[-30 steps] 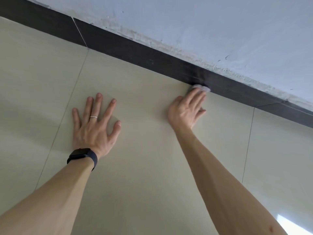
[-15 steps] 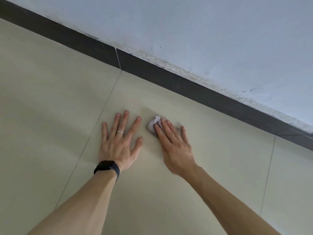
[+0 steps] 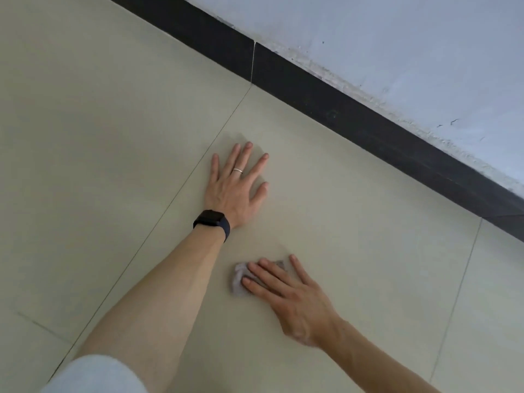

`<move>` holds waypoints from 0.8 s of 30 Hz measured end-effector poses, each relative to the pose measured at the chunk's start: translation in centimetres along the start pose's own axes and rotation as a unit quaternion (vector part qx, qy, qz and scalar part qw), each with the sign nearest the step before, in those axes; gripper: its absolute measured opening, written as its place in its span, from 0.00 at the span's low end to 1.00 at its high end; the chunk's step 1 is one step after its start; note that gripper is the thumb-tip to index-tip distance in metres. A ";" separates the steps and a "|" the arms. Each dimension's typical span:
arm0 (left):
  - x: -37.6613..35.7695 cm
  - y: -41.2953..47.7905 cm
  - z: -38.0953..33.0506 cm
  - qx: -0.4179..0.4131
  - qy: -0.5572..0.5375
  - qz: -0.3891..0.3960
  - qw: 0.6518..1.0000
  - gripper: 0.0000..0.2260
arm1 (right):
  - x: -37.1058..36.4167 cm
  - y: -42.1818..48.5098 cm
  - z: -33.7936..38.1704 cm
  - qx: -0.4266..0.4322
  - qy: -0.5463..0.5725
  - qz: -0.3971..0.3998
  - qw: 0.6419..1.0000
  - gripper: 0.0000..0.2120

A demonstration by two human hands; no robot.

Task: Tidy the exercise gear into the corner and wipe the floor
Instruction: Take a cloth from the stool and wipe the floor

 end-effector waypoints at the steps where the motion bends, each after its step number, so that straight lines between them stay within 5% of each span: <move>1: 0.4 -1.1 0.2 0.007 0.007 -0.016 1.000 0.27 | 0.1 -0.1 -0.8 -0.011 -0.017 -0.007 1.000 0.37; 4: 1.3 -7.8 2.8 0.070 0.028 -0.022 0.997 0.29 | 1.7 0.4 -4.3 -0.224 0.022 -0.068 0.972 0.38; 6: 1.1 -14.5 5.1 0.119 0.024 0.015 0.992 0.29 | 1.5 0.4 -1.9 -0.288 0.059 -0.085 0.952 0.36; 10: -0.7 -24.4 8.2 0.148 0.027 0.072 0.986 0.29 | -2.8 -2.3 10.9 -0.014 0.044 -0.015 0.999 0.37; 14: -1.6 -25.6 8.9 0.161 0.019 0.074 0.984 0.29 | -4.4 -4.0 13.2 0.185 -0.031 0.051 0.981 0.34; 16: -1.5 -25.5 8.9 0.159 0.015 0.070 0.985 0.29 | -3.1 -1.9 10.6 0.158 -0.052 0.024 0.986 0.34; 20: -1.0 -25.7 9.5 0.151 -0.031 0.061 0.986 0.27 | -1.0 1.2 8.5 -0.101 0.008 -0.055 0.993 0.35; 24: 0.1 -25.1 12.8 0.229 -0.008 0.008 0.973 0.26 | -3.1 2.4 14.0 0.159 -0.017 0.006 0.987 0.34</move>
Point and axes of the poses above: each hand's wrist, its own y-axis towards the middle knuckle, its own x-axis out of the back of the hand, z = x × y, the point moved 6 cm from there along y, towards the middle knuckle, and after that the axes turned 4 degrees about x, right-handed, at the moved point
